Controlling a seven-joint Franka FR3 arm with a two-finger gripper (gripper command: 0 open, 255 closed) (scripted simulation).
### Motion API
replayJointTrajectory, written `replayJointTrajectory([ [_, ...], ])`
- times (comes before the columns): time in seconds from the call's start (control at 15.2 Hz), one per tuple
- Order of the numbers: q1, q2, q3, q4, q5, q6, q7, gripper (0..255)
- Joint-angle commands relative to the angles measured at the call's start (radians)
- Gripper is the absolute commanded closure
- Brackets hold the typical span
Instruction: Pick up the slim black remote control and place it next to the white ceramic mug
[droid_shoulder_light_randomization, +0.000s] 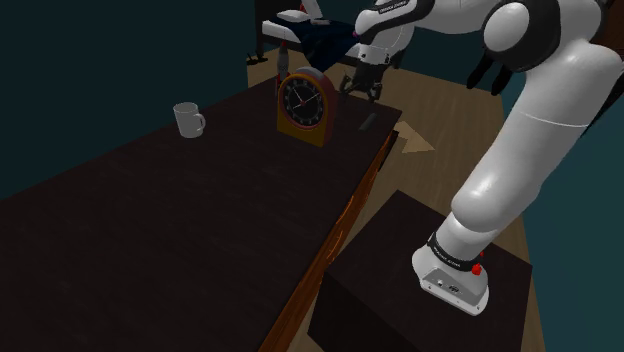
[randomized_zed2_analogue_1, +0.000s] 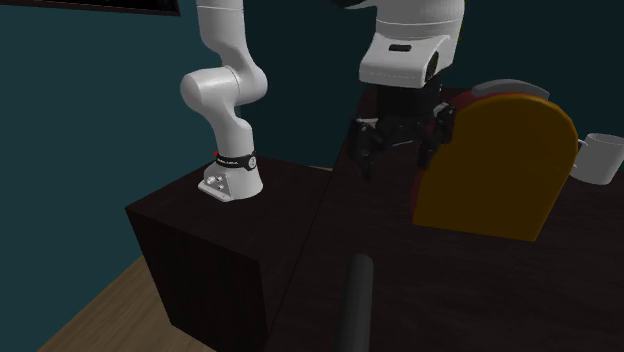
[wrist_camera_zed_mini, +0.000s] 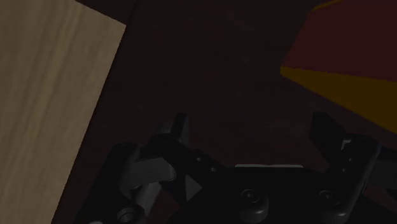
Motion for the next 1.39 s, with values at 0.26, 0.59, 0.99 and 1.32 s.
replayJointTrajectory([
  [0.26,-0.067,0.185,-0.054,0.153,0.053,-0.011,0.074,0],
  [0.59,-0.129,0.313,-0.093,0.253,0.099,-0.02,0.138,0],
  [0.99,-0.162,0.387,-0.108,0.276,0.131,0.01,0.17,0],
  [1.32,-0.156,0.403,-0.102,0.237,0.141,0.063,0.163,0],
])
